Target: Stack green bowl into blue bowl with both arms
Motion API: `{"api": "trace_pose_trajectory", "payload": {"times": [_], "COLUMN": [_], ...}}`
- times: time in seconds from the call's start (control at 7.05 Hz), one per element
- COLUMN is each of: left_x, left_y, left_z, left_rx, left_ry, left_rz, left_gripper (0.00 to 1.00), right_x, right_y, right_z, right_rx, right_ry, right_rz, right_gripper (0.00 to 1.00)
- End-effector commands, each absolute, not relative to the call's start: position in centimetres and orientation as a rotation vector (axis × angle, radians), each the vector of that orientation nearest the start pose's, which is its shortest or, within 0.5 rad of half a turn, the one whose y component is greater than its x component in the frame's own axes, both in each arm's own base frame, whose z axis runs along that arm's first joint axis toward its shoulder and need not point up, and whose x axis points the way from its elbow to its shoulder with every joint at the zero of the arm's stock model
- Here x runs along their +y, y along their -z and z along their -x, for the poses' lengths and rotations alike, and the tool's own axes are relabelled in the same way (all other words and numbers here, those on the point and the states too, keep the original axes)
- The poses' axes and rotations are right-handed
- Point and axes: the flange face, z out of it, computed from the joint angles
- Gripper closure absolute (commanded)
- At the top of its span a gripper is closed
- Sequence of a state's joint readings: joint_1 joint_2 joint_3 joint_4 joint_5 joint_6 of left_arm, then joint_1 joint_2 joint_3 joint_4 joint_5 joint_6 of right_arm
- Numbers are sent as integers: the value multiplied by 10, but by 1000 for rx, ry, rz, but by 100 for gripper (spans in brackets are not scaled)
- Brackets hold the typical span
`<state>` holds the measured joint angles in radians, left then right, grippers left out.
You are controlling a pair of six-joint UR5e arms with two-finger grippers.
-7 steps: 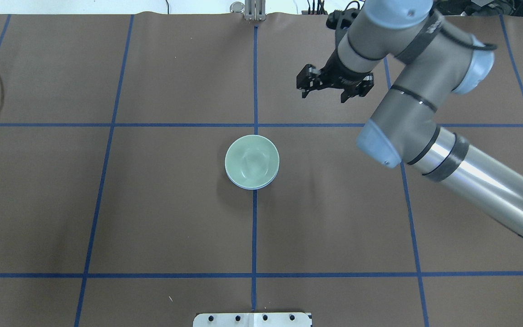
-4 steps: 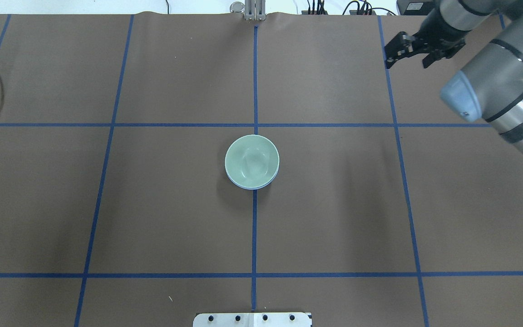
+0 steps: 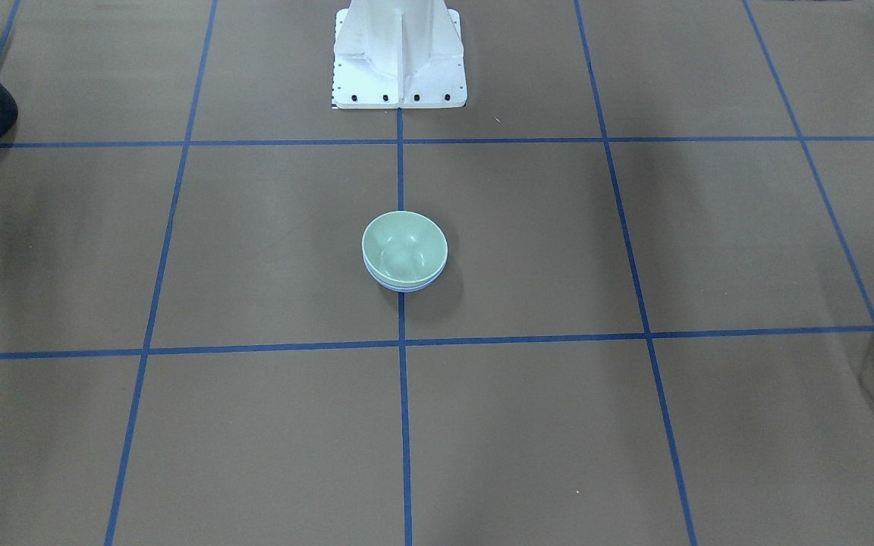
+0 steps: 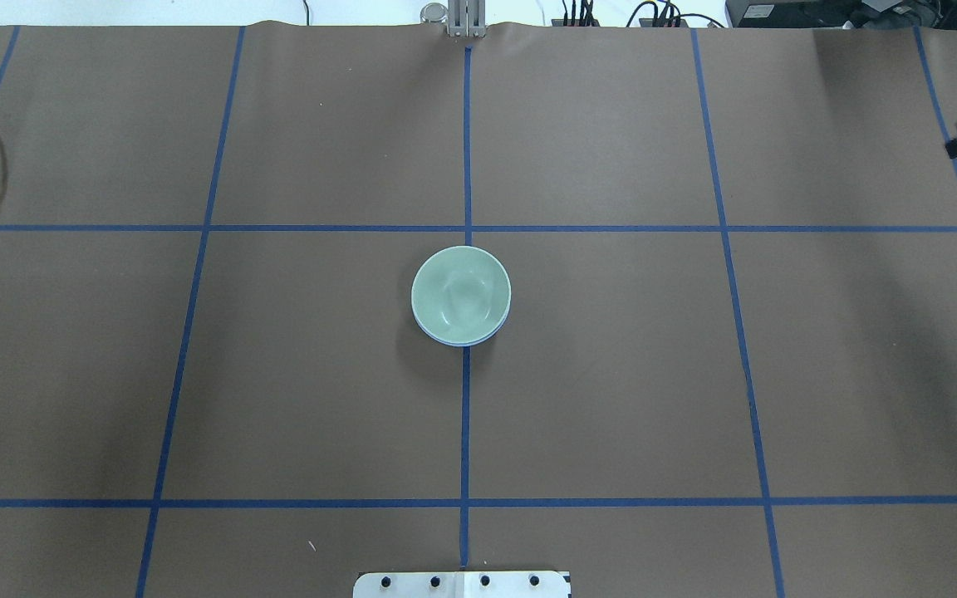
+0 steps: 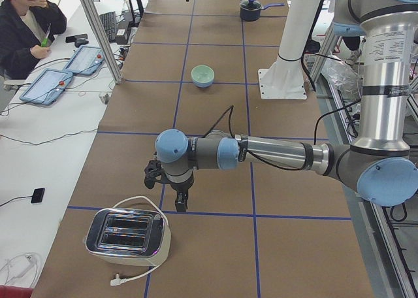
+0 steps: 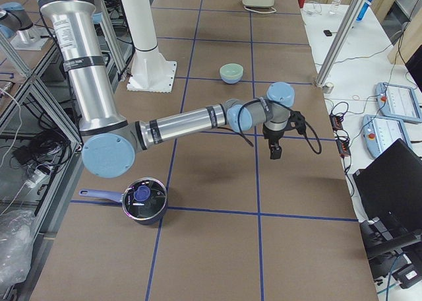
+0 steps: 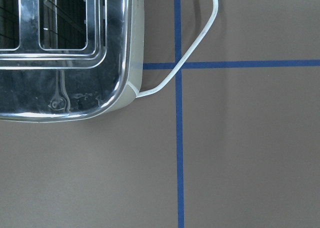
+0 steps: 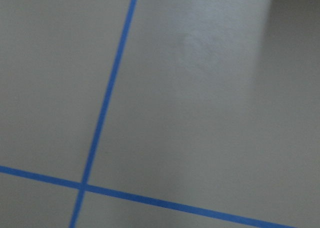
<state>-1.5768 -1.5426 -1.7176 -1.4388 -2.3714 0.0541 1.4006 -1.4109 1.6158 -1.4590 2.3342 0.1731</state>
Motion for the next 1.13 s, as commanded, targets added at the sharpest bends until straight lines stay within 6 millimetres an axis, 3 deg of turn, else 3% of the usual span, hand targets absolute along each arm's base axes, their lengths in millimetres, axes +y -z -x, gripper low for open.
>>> {"api": "trace_pose_trajectory", "payload": {"times": [0.0, 0.43, 0.99], "left_x": [-475, -475, -468], "left_y": [-602, -604, -610], "left_z": [66, 65, 65], "left_rx": [794, 803, 799], "left_ry": [-45, -44, -39], "left_rz": [-29, -26, -13], "left_gripper": [1, 1, 1], "right_x": [-498, -474, -473], "right_y": [-619, -643, -646], "right_z": [-30, -47, -47], "right_rx": [-766, -764, -760], "right_ry": [81, 30, 18], "right_rz": [-120, -83, -75], "right_gripper": [0, 0, 0]}}
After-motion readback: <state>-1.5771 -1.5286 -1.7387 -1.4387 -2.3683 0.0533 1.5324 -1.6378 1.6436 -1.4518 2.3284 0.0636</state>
